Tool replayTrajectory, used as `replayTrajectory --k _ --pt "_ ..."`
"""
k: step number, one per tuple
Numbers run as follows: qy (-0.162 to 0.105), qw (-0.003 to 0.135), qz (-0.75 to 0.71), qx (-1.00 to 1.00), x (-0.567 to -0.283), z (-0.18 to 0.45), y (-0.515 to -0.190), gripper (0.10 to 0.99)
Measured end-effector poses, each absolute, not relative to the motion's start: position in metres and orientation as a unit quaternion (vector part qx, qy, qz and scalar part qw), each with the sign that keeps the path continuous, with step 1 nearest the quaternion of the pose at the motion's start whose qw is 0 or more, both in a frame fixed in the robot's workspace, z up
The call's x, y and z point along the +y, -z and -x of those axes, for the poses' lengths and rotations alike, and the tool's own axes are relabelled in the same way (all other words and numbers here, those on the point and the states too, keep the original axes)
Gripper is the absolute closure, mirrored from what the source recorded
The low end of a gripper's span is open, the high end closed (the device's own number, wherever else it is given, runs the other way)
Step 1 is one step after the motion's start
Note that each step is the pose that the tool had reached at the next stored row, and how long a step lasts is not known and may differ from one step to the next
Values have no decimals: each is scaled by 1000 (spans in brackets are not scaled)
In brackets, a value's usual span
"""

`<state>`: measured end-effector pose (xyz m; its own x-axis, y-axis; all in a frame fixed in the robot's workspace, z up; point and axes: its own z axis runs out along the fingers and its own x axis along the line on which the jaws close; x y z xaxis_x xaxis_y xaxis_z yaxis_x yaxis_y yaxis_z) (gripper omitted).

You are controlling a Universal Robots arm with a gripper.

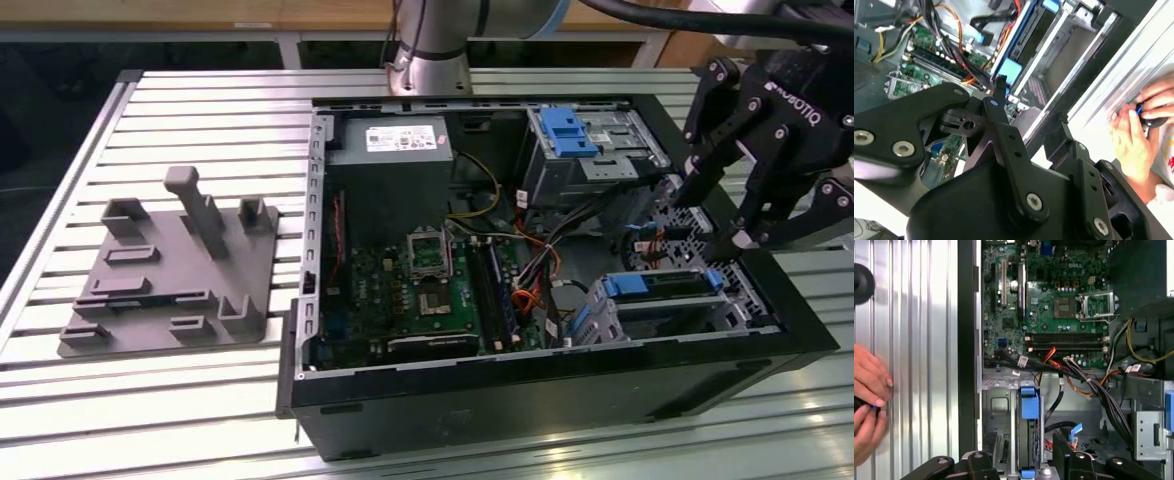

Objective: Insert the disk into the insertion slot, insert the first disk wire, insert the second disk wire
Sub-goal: 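Insert the first disk wire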

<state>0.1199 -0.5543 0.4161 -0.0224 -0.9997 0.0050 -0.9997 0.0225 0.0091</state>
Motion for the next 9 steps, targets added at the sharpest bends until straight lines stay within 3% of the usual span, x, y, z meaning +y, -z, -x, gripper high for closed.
replayTrajectory --k 9 --pt "4 6 -702 -713 -554 -161 -412 529"
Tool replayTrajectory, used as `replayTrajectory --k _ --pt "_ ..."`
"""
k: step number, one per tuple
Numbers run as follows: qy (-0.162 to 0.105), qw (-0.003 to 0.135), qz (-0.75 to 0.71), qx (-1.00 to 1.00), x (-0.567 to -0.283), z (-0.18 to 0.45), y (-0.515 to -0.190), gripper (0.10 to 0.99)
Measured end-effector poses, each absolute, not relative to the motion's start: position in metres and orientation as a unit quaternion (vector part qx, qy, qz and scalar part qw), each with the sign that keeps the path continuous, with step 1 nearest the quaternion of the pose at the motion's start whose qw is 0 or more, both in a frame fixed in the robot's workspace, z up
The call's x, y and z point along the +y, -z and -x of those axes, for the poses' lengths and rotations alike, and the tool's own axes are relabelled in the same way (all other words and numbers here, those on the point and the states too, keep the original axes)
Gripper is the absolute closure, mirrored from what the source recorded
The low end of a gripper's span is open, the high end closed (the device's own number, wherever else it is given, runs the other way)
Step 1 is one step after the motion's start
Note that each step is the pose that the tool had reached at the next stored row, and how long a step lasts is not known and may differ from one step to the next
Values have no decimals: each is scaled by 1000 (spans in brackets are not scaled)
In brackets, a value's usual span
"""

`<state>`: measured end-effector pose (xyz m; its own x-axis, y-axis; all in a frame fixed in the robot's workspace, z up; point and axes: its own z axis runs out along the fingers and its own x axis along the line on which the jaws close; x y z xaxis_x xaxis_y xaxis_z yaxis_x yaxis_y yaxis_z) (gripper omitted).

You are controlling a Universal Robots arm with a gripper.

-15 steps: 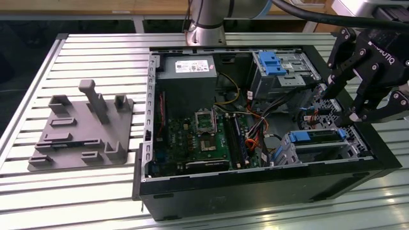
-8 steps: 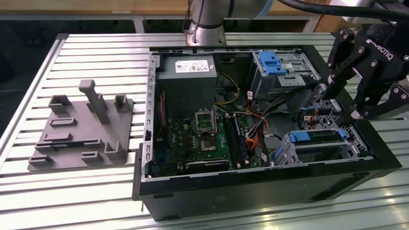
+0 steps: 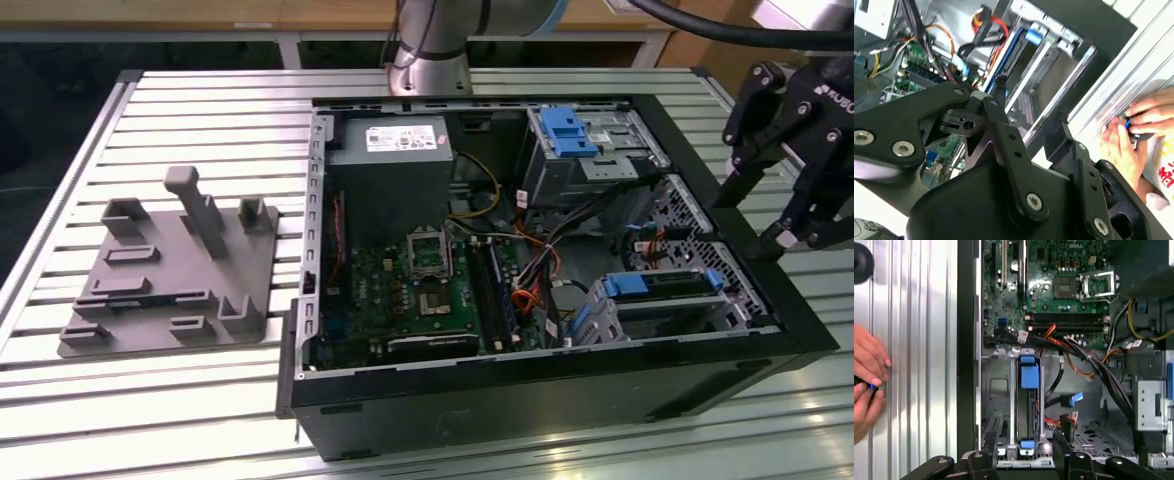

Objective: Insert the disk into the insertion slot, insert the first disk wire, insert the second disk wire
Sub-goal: 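Insert the first disk wire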

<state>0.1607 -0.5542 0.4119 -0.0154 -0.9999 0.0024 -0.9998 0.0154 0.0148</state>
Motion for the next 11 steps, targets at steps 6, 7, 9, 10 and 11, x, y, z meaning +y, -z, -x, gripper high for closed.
replayTrajectory --k 6,7,9,10,11 --pt "9 2 -702 -712 -554 -169 -410 529" --pt "9 2 -702 -713 -554 -169 -410 529" --pt "10 1 -702 -712 -552 -169 -408 529" --pt "11 1 -702 -712 -550 -169 -407 529" --pt "11 1 -702 -712 -546 -169 -406 529"
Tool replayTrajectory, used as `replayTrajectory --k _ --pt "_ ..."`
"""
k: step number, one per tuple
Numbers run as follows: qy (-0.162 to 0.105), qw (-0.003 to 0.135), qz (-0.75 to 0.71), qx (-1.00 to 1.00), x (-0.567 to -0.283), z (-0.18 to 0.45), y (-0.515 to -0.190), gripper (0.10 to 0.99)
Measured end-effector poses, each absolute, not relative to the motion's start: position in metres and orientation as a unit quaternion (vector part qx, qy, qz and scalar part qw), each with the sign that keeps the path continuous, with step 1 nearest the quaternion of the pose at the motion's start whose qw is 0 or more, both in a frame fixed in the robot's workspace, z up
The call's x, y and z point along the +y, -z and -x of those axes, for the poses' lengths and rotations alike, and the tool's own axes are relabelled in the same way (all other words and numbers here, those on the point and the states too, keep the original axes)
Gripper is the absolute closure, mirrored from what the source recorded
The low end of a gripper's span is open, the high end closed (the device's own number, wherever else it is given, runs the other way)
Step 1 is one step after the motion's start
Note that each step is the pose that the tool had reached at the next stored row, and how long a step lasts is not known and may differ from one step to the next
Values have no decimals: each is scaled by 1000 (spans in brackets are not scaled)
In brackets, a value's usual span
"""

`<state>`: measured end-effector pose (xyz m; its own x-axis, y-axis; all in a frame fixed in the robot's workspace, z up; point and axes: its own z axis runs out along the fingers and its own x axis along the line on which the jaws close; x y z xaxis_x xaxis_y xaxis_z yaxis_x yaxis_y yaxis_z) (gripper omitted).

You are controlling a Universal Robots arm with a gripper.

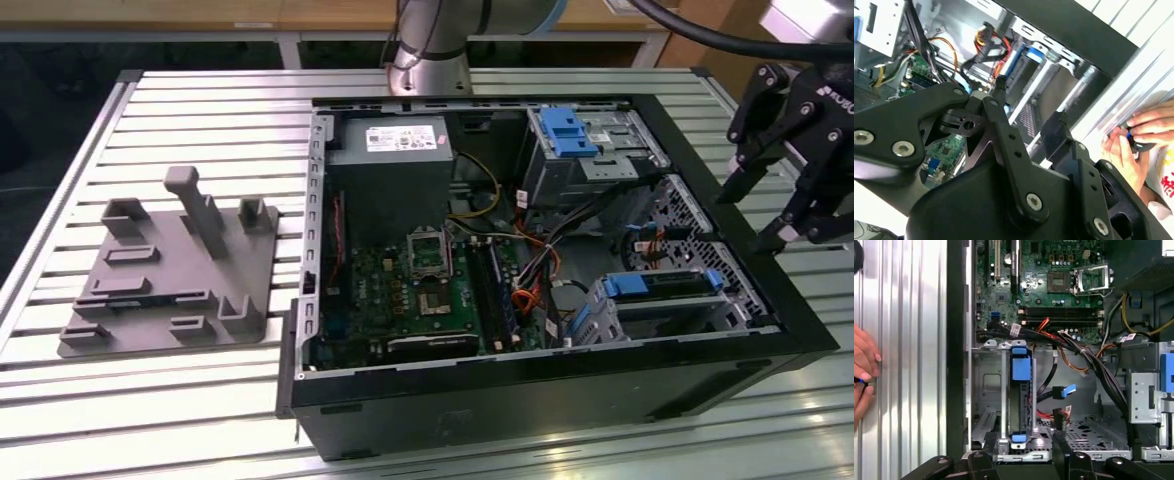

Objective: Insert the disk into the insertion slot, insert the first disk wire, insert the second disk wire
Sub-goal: 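Insert the first disk wire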

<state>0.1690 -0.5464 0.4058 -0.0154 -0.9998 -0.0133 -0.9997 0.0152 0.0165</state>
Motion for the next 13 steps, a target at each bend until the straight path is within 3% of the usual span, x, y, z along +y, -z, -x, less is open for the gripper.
replayTrajectory --k 13 --pt "11 0 -701 -713 -529 -169 -385 529"
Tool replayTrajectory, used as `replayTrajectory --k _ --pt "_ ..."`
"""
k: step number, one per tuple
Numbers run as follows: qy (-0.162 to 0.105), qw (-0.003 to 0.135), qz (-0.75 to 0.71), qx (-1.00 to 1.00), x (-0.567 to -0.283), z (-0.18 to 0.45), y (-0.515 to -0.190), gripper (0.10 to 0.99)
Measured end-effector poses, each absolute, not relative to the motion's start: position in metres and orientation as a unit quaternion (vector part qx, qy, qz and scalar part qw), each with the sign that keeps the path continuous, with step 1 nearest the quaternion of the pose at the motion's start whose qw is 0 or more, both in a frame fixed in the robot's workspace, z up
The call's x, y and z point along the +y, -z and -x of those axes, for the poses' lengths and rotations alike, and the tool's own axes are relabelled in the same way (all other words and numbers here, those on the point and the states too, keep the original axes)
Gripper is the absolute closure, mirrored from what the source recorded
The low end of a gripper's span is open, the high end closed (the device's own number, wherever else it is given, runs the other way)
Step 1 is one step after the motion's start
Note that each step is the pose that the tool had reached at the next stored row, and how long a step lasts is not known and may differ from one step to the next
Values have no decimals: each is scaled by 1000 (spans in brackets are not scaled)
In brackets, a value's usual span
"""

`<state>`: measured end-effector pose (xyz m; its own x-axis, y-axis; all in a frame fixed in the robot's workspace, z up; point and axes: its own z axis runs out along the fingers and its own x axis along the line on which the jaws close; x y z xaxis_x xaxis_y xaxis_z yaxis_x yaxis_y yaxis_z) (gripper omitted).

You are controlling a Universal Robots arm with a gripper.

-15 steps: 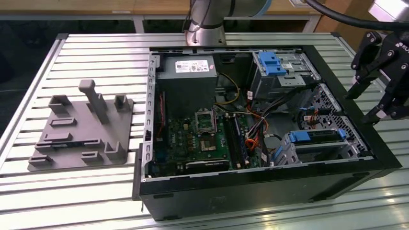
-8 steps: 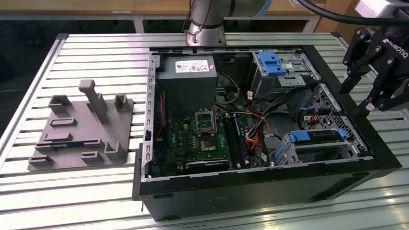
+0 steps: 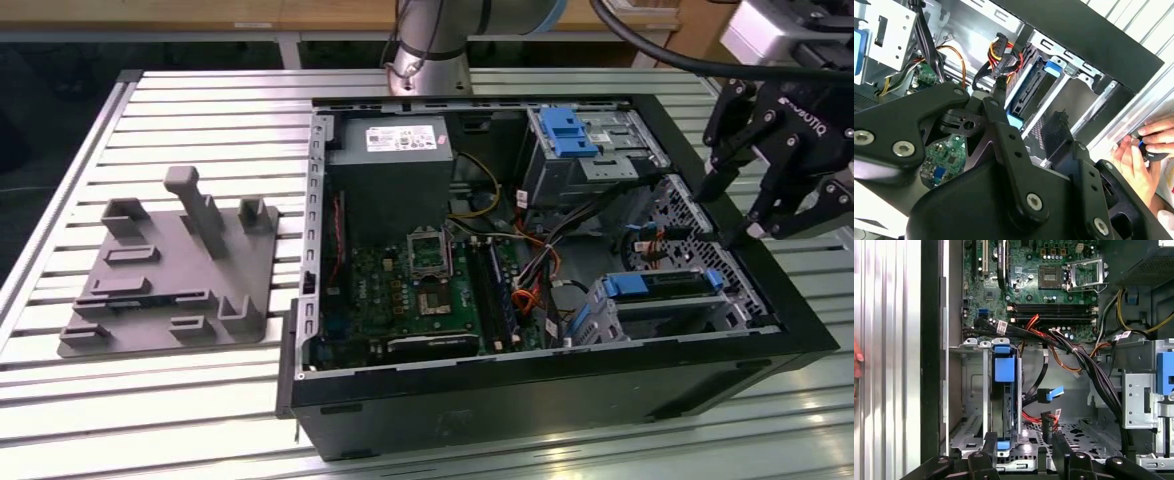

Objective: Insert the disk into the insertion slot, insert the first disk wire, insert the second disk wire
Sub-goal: 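Insert the first disk wire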

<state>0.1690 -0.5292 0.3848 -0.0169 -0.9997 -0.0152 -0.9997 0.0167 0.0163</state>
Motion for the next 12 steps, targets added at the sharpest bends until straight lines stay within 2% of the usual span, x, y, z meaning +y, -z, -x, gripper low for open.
replayTrajectory --k 12 --pt "10 2 -701 -713 -508 -171 -363 541"
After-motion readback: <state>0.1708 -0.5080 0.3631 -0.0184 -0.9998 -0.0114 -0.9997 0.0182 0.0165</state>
